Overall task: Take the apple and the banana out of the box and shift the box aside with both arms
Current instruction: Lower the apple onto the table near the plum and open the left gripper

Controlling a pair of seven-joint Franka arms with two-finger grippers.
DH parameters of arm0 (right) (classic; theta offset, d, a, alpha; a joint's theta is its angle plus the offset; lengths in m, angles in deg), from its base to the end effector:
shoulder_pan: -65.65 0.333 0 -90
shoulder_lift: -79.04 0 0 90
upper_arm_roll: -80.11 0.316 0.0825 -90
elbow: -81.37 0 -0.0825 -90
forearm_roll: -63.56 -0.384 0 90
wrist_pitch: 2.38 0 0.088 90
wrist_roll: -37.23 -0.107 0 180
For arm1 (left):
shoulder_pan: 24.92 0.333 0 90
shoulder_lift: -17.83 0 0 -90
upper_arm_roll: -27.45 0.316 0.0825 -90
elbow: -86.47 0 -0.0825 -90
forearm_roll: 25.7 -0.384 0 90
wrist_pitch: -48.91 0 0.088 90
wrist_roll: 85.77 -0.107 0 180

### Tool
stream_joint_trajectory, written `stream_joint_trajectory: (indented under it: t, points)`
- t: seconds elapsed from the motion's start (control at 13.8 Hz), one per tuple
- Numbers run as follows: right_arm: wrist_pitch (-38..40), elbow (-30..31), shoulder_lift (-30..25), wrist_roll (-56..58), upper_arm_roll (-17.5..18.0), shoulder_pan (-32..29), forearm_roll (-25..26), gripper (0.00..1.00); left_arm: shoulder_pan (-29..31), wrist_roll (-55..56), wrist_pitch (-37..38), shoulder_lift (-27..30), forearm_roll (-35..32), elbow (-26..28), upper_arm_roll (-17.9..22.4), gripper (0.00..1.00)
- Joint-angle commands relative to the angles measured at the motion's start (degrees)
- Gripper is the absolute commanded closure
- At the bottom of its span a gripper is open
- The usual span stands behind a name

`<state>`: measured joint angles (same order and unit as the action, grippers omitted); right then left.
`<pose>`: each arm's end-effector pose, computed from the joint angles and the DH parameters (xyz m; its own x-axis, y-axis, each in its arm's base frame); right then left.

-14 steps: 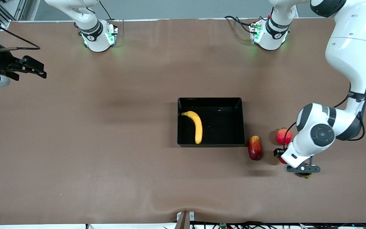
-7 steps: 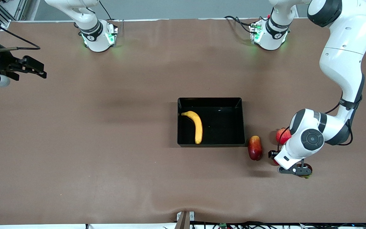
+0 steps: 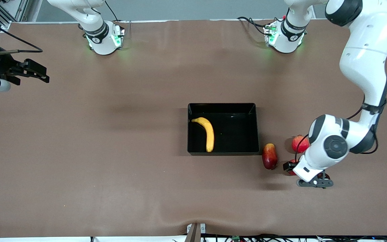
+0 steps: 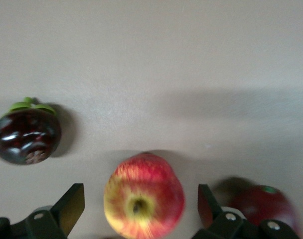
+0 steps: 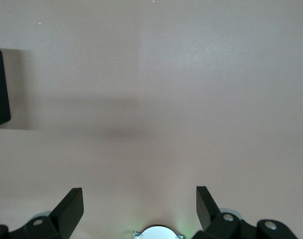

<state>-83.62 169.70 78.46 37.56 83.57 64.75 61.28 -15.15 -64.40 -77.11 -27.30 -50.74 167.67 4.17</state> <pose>0.5343 0.0288 0.6311 0.9920 0.0561 -0.1131 0.0519 -0.9979 -0.0398 0.7271 -0.0964 0.2613 0.9962 0.0046 0.0874 0.0095 -0.9984 -0.0554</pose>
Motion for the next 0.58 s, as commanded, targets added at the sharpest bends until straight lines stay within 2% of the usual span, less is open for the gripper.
stream_joint_trajectory:
  t: [0.0,0.14,0.29,0.51]
  points:
    - [0.3,0.3,-0.4,-0.8,0.1,-0.1,-0.8,0.0,-0.4,0.5,6.5,7.6,5.2,1.2,-1.1,0.0]
    - [0.3,0.3,-0.4,-0.8,0.1,-0.2,-0.8,0.0,-0.8,0.6,8.9,10.1,6.4,1.2,-3.9,0.0]
    - [0.3,0.3,-0.4,-0.8,0.1,-0.1,-0.8,0.0,-1.4,6.3,11.1,10.9,7.6,1.3,-7.5,0.0]
    - [0.3,0.3,-0.4,-0.8,0.1,-0.2,-0.8,0.0,-9.2,18.1,11.7,9.9,6.9,1.3,-8.4,0.0]
